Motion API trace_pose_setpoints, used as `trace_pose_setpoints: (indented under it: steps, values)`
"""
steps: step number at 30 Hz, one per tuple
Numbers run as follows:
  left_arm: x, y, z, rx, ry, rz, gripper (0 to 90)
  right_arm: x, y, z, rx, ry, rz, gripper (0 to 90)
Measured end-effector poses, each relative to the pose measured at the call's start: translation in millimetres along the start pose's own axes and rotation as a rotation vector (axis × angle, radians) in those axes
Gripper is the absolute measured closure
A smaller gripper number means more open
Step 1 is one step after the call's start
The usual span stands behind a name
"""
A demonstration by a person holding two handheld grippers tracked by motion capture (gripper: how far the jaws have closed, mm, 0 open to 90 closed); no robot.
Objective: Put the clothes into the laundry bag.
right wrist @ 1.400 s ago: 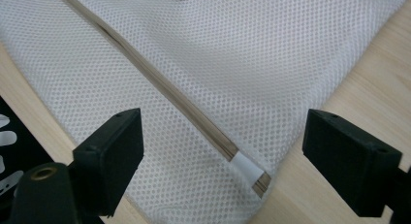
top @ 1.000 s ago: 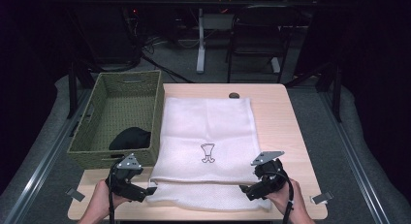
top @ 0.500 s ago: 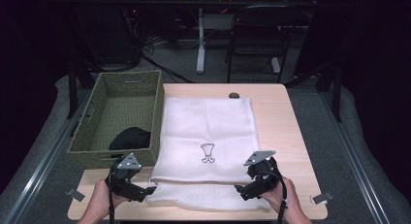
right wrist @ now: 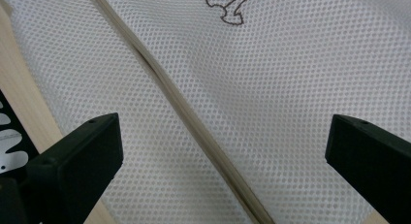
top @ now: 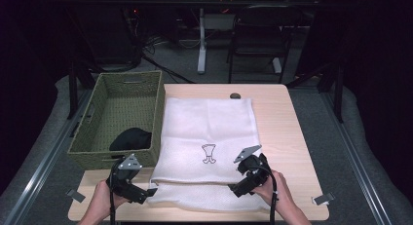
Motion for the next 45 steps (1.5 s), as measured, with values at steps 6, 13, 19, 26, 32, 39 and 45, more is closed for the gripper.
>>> trace_pose_setpoints:
  steps: [6, 13, 19, 26, 32, 39, 45]
  values:
    - [1.7, -0.5, -3.0, 0.002, -0.003, -0.001, 0.2, 4.0, -20.5, -5.5, -0.028, 0.008, 0.032, 1.0]
    - [3.6, -0.4, -5.0, 0.004, -0.005, -0.005, 0.2, 7.7, -34.8, -17.9, -0.012, 0.007, 0.061, 2.2]
    - [-0.5, -3.2, -8.0, 0.005, -0.014, -0.028, 0.1, 12.1, -46.4, -31.4, 0.015, -0.001, 0.091, 9.4]
    - [-0.5, -6.4, -13.9, 0.017, -0.015, -0.042, 0.1, 9.6, -55.8, -52.9, 0.067, -0.010, 0.117, 17.2]
    - [-3.2, -10.8, -19.8, 0.028, -0.004, -0.058, 0.1, 10.6, -51.1, -67.6, 0.109, -0.040, 0.125, 22.1]
    - [-1.2, -17.9, -21.9, -0.003, -0.001, -0.077, 0.2, 11.0, -45.9, -74.4, 0.119, -0.060, 0.139, 26.1]
    - [2.8, -14.4, -22.4, -0.026, 0.034, -0.051, 0.2, 4.6, -46.1, -72.5, 0.101, -0.054, 0.141, 38.0]
Point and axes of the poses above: each handheld gripper's, and its own axes: z roughly backward along the jaws, y roughly out of its underside, x roughly to its left, the point moved 8 cm from there along -z, roughly forward along the jaws, and after that the axes turned 15 degrees about x, right-handed, at the moved point
